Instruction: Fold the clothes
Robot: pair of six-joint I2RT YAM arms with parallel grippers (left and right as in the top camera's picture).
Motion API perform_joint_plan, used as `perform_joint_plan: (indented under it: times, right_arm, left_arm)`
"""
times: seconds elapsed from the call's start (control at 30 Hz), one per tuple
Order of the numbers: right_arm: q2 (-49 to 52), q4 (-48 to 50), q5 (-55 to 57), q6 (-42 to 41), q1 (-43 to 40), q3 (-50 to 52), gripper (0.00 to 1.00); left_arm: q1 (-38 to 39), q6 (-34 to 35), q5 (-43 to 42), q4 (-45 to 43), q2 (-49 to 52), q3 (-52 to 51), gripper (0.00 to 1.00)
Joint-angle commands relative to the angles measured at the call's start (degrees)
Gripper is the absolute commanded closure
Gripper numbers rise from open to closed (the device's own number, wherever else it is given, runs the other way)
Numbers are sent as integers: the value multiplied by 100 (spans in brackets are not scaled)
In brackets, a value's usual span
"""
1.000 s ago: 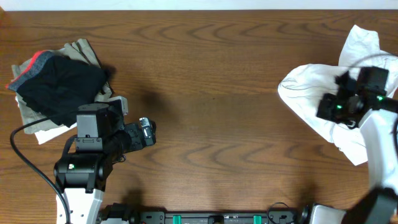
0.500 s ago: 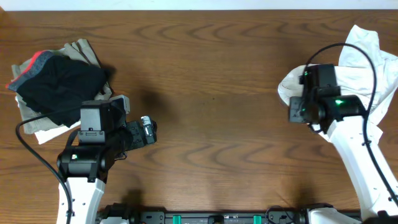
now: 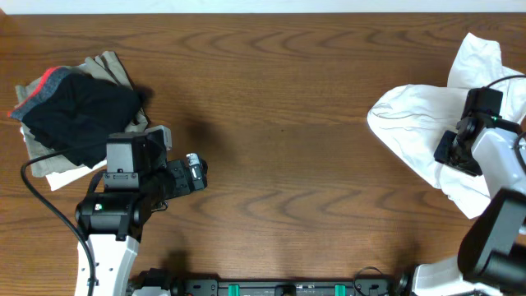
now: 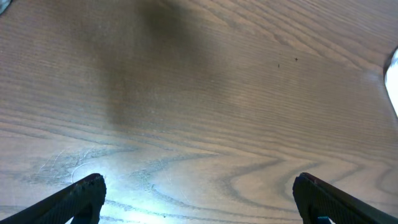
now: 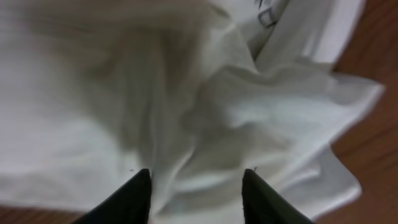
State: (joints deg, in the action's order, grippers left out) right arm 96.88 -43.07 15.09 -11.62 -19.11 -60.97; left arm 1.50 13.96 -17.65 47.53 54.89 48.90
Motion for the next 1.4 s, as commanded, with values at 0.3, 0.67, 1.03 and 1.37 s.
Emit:
perform_joint_plan:
  times: [0.3, 0.67, 1.03, 1.37]
  right_arm:
    - [190, -74, -1554, 518, 94, -199, 99]
    - [-1777, -1248, -2876, 844, 2031, -555, 99]
    - [-1399, -1445, -2857, 1187, 4922, -382, 76]
    - [-1322, -1375, 61, -970, 4516, -382, 75]
  left_arm:
    - [-31, 55, 31, 0, 9, 103, 2]
    - [-31, 55, 33, 0, 9, 103, 2]
    - [-31, 55, 31, -2, 9, 103, 2]
    - [-31, 55, 28, 0, 9, 103, 2]
